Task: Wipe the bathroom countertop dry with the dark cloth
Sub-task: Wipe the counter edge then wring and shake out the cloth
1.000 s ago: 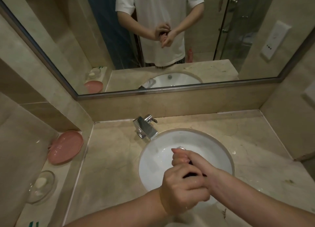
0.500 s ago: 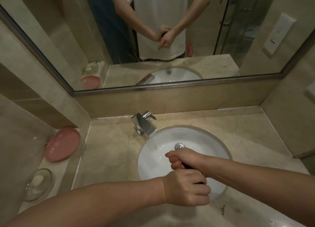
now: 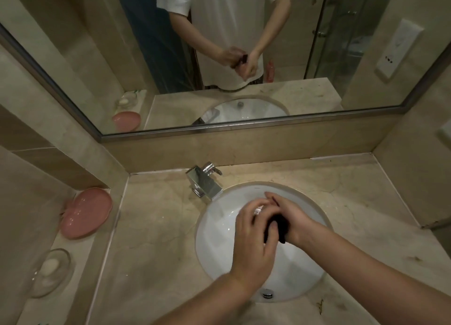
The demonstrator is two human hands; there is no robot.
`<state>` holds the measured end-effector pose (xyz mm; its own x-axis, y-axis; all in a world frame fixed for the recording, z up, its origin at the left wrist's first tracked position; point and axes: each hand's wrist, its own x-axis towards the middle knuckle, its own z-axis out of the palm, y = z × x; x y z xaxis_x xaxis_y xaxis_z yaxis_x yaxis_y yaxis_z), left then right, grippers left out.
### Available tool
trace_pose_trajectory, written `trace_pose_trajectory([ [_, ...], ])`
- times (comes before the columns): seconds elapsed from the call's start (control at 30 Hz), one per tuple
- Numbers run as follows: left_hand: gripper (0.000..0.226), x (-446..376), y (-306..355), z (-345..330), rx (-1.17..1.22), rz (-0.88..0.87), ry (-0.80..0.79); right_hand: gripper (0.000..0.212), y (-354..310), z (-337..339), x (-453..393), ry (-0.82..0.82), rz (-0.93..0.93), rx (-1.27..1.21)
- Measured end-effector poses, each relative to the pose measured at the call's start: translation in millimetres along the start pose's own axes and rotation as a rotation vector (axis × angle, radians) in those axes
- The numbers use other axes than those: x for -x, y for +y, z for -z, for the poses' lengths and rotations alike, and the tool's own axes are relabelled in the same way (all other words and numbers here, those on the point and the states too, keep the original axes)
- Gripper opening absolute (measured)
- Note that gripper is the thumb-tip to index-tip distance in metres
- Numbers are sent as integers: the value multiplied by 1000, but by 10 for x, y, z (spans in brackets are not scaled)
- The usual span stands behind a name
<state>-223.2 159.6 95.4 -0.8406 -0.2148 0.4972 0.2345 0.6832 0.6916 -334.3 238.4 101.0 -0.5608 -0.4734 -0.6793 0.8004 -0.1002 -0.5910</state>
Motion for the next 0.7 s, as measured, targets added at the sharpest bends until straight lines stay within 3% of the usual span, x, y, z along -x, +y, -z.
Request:
trace_pose_trajectory([
  [0.1, 39, 27, 139, 93, 690, 1048, -13, 51, -12, -76, 212, 75, 197, -114],
  [0.17, 30, 28, 90, 144, 1163, 1405, -89, 53, 5, -171, 439, 91, 407, 214],
  [0.23, 25, 67, 66, 201, 1353, 1438, -90, 44, 123, -201, 567, 31, 558, 470],
  [0.33, 29, 156, 18, 241, 1243, 1342, 4, 12, 300, -67, 676, -96, 707, 820],
  [0.47, 33, 229, -53, 322, 1110, 1215, 65, 36, 497, 99, 731, -134, 841, 1200],
  [0.53, 34, 253, -45, 376, 1057, 1169, 106, 38, 514, 115, 780, -129, 852, 1236],
  [0.63, 41, 279, 9, 417, 999, 1108, 174, 21, 467, 137, 840, -140, 828, 1126],
  [0.7, 35, 279, 75, 436, 983, 1064, 227, 13, 454, 159, 868, -176, 864, 1121],
])
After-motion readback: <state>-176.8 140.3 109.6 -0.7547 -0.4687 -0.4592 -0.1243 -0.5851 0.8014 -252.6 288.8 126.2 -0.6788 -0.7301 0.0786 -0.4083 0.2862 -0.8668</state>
